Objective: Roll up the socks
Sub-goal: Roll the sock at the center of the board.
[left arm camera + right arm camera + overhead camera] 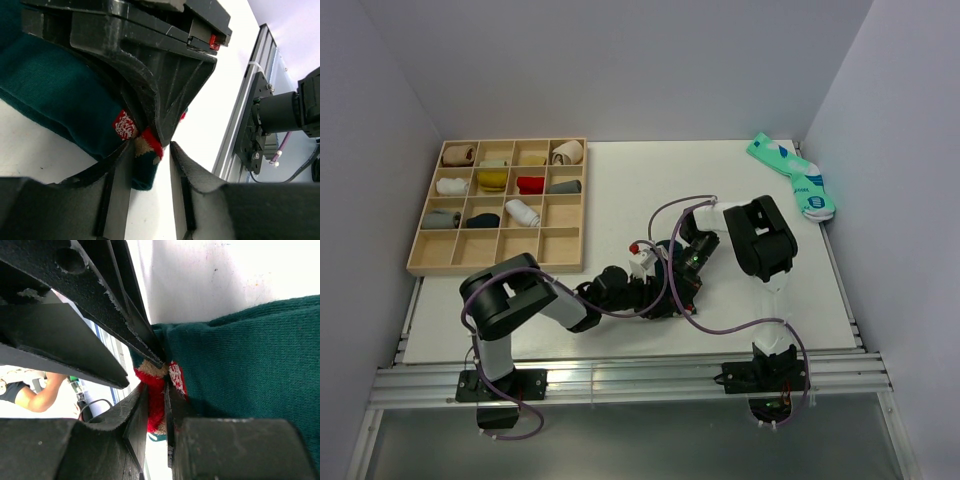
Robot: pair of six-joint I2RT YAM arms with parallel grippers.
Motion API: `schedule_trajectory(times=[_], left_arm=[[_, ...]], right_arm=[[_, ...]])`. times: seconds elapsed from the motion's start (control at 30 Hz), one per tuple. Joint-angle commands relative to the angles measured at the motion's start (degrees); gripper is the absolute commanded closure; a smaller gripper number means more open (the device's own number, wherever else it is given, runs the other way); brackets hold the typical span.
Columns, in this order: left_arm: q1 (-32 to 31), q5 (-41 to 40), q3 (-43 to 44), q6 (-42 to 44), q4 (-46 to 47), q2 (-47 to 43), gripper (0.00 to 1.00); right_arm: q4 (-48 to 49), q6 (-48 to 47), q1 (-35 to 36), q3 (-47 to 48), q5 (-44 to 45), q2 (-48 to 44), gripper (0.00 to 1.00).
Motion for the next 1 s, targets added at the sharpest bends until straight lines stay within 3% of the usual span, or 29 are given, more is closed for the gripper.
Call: schedule_trajectory(times=[0.0, 0.3, 0.47, 0.6, 0.7, 0.97], left_arm=[[-0.5, -0.5, 1.5, 1.8, -1.1, 0.7, 0.62], [-0.8, -2.0, 3.2, 1.4, -6.5, 1.2, 0.75], [-1.0, -3.2, 5.2, -1.0, -13.2, 2.4, 1.0], [-1.0, -5.1, 6.9, -3.9, -20.0, 2.7, 1.0], [-1.0, -6.1, 6.5, -6.5, -23.4, 1.4, 1.0], [-1.0, -5.6, 6.6, -10.5, -30.5, -2.6, 1.0]], right_arm=[[1.0, -0.7, -0.6, 2.0, 1.6, 1.2, 0.82], [2.3, 0.4, -0.6, 1.7, 1.6, 0.3, 0.81], [5.3, 3.5, -0.6, 0.1, 1.9, -2.0, 0.75], [13.0, 8.0, -0.7, -3.5, 3.3, -7.8, 0.6], [15.8, 10.9, -1.2, -5.7, 4.2, -12.7, 0.55], [20.2, 15.4, -5.3, -8.0, 7.0, -23.2, 0.52]])
